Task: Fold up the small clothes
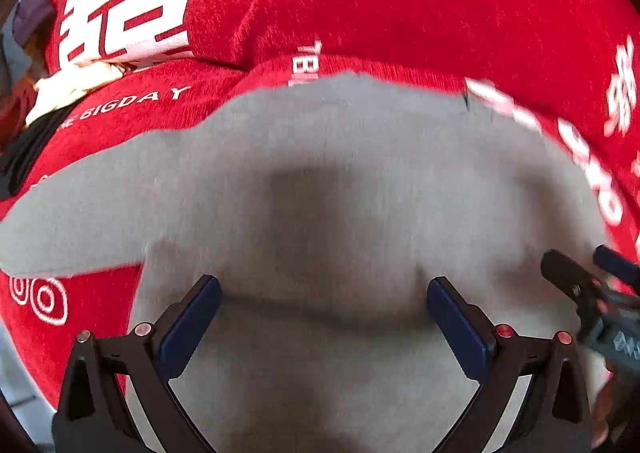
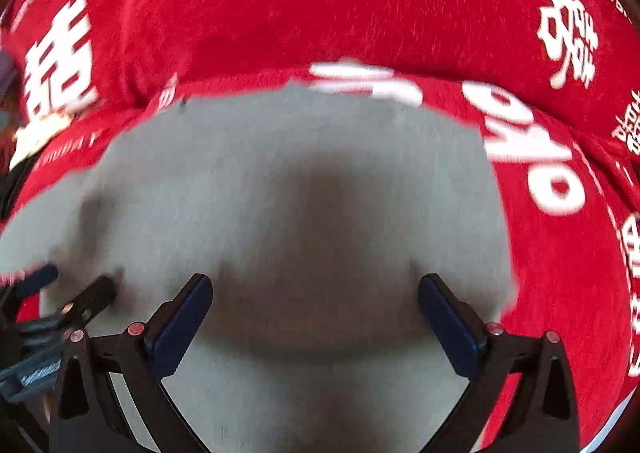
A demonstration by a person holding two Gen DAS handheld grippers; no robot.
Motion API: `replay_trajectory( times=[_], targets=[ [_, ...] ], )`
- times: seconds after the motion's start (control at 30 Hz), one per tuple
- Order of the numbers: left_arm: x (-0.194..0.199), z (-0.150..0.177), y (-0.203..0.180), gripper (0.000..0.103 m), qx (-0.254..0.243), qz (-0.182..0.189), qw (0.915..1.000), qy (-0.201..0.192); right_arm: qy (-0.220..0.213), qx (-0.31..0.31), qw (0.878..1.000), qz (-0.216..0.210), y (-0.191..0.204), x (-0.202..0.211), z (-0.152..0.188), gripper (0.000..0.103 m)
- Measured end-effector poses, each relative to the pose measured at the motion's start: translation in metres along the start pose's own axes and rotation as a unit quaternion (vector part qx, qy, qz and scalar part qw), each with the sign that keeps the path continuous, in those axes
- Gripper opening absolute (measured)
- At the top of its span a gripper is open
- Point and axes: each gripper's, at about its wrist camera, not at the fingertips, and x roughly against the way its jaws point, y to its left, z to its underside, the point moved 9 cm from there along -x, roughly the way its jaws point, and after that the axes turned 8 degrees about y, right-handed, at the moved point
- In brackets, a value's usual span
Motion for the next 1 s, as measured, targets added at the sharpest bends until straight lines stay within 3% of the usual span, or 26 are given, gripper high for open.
replay_trajectory(
  times=[0.1,0.23,0.37,0.53,0.67,0.77,0.87,0.93,1.0],
  targets=[
    [0.006,0.024,0.006,0.103,-0.006,0.005,0.9998,-0.016,-0.023,0.039,0.997,0.056,0.008,0.007,0.041,0.103],
    [0.016,0.061,0.021,0.103,-0.015,0.018,0.9992,-0.033,-0.039,0.029,0.998,0.027,0.006,0.025,0.089,0.103],
    [0.027,0.101,0.033,0.103,-0.023,0.030,0.9984,-0.042,-0.062,0.059,0.996,0.029,0.001,0.043,0.137,0.103],
    [0.032,0.143,0.048,0.103,-0.039,0.035,0.9982,-0.031,-0.050,0.097,0.993,0.043,0.001,0.043,0.184,0.103],
    [0.035,0.163,0.057,0.103,-0.057,0.027,0.9980,0.000,-0.008,0.128,0.990,0.062,0.002,0.046,0.203,0.103],
    [0.052,0.155,0.055,0.103,-0.066,0.019,0.9970,-0.037,-0.043,0.143,0.988,0.038,0.019,0.063,0.193,0.103],
    [0.054,0.147,0.025,0.103,-0.123,0.046,0.9899,-0.053,-0.070,0.225,0.971,0.033,0.060,0.062,0.177,0.103],
    [0.036,0.151,0.014,0.103,-0.177,0.017,0.9833,-0.041,-0.057,0.291,0.954,0.041,0.084,0.044,0.179,0.103],
    [0.032,0.157,0.016,0.103,-0.197,0.026,0.9790,-0.046,-0.054,0.327,0.942,0.048,0.087,0.033,0.185,0.103]
  ],
)
